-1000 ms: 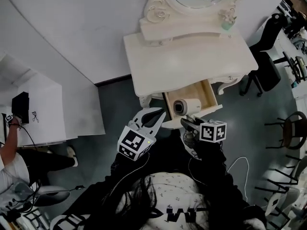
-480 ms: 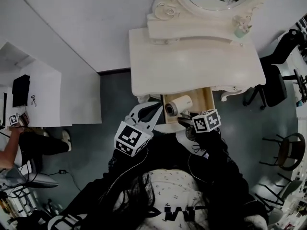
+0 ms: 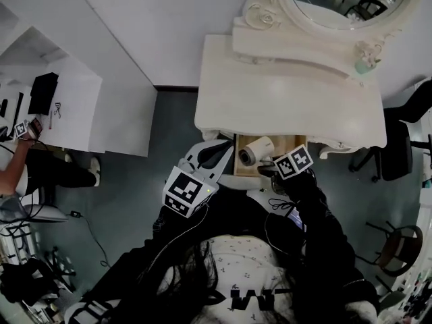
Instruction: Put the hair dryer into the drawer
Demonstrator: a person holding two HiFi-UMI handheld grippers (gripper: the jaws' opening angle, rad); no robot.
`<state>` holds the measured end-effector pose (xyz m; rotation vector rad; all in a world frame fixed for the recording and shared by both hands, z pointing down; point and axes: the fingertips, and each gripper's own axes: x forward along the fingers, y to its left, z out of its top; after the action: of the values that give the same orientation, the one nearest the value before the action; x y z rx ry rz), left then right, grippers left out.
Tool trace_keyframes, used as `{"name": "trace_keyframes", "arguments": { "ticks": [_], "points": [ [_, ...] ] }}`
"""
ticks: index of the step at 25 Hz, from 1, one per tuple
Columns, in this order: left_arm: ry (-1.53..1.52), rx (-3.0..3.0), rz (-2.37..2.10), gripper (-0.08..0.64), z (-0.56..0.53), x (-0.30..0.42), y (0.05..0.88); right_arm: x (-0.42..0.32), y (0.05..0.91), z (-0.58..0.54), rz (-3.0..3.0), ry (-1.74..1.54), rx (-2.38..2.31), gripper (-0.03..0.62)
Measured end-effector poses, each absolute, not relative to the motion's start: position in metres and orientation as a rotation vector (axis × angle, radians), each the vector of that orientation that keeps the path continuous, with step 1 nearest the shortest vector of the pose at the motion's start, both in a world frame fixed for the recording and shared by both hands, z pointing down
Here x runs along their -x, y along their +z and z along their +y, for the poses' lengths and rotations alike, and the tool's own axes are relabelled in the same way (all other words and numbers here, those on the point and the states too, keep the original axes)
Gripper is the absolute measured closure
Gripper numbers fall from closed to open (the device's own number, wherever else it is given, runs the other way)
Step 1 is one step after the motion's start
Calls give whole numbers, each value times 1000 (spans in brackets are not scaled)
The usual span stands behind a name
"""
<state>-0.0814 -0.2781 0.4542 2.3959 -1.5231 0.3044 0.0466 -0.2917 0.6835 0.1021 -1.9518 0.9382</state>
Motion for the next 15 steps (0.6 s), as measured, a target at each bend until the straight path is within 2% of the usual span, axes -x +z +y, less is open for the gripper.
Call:
{"name": "trace_keyframes", "arguments": {
  "ticks": [6,15],
  "points": [
    [323,-2315,-1613,558,-268,88,461,-46,704,-291,-1861,992,33,382],
    [315,-2199,-1733,558,-250,97,462,-49,736,-306,-1763,845,68,382]
  ]
}}
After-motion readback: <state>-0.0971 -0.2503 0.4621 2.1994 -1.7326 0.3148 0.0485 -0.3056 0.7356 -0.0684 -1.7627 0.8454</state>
